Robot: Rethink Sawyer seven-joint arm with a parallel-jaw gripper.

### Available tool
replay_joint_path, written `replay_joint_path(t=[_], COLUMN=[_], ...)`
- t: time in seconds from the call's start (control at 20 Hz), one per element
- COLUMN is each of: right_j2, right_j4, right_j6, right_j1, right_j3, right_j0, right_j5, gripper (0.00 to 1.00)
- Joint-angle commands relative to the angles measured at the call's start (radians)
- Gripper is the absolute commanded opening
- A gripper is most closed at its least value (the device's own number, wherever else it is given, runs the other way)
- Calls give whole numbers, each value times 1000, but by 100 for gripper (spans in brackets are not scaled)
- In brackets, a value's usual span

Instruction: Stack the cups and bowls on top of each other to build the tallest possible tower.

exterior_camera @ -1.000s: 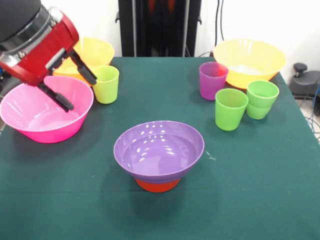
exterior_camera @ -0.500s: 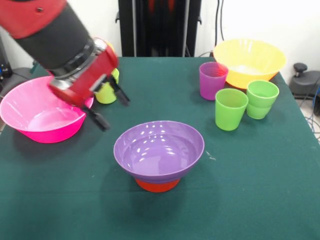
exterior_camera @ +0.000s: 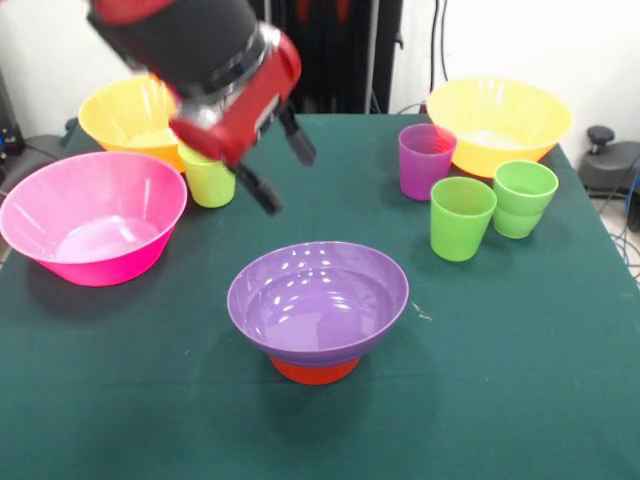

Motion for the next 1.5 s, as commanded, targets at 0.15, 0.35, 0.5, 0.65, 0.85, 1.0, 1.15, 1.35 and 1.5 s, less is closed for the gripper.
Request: replay_joint_path(t=[0.15, 0.35, 0.5, 0.65, 0.85, 1.0, 1.15, 1.35, 1.5], right_j2=[-121, -145, -145, -155, -172, -168, -168, -195, -206], right_j4=[71, 80, 99, 96, 73, 57, 42, 46, 52], right_j6=[138, 97, 104, 98, 74, 63, 68, 71, 84], right_j1=[-201, -190, -209, -206, -167, -158, -176, -132, -127], right_j3=[36, 25, 87, 109, 91, 108, 143, 125, 126], right_j0=[30, 37, 14, 13, 27, 22, 18, 59, 89], right_j5=[153, 160, 88, 35, -9, -76, -163, -193, -225], gripper=[100, 100, 100, 100, 100, 100, 100, 100, 100])
